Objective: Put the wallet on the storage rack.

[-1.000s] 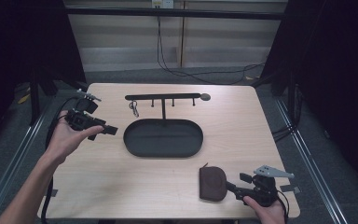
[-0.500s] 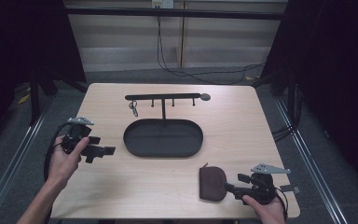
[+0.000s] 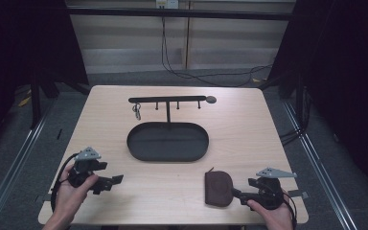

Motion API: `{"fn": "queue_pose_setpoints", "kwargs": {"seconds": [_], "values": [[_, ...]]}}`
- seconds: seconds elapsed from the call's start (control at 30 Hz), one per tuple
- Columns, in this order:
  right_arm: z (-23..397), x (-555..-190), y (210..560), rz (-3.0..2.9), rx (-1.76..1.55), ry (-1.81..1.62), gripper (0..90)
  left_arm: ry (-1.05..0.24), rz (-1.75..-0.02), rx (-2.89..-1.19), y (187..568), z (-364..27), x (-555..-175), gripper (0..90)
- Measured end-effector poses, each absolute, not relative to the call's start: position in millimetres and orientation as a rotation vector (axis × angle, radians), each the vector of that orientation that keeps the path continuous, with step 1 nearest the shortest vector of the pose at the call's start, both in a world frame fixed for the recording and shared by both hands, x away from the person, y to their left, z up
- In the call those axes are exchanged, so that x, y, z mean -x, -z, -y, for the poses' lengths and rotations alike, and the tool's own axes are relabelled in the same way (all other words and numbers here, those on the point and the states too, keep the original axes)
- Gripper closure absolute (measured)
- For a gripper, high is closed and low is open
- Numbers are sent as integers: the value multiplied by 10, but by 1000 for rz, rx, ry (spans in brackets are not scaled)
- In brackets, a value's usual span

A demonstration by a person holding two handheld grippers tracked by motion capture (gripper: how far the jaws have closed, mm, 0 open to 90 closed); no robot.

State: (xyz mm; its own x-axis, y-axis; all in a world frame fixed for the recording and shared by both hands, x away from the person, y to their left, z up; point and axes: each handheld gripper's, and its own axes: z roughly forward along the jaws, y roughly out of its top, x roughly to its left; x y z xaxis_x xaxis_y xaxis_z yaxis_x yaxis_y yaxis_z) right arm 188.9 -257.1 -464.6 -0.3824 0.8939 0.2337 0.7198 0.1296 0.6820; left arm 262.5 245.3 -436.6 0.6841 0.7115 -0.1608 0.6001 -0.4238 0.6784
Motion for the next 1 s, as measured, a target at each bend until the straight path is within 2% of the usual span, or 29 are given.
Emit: {"fn": "queue_pose_setpoints", "kwargs": {"seconds": [0.07, 0.3, 0.47, 0.63, 0.77, 0.83, 1.0], "values": [[2551, -1898, 4629, -2191, -1591, -1068, 219, -213, -985, -2162, 4380, -2432, -2543, 180], [2480, -2001, 4528, -2297, -1600, -1027, 240, -151, -947, -2131, 4510, -2555, -2323, 180], [2419, -2155, 4389, -2347, -1634, -941, 217, -188, -913, -2092, 4555, -2622, -2225, 201], [2316, -2326, 4322, -2411, -1656, -835, 196, -131, -879, -2099, 4659, -2593, -2251, 203], [2212, -2455, 4327, -2512, -1655, -740, 188, -134, -873, -2094, 4645, -2576, -2260, 202], [2172, -2519, 4344, -2565, -1665, -696, 214, -100, -866, -2100, 4653, -2585, -2281, 178], [2083, -2648, 4387, -2611, -1683, -609, 186, -112, -876, -2108, 4658, -2584, -2296, 175]]}}
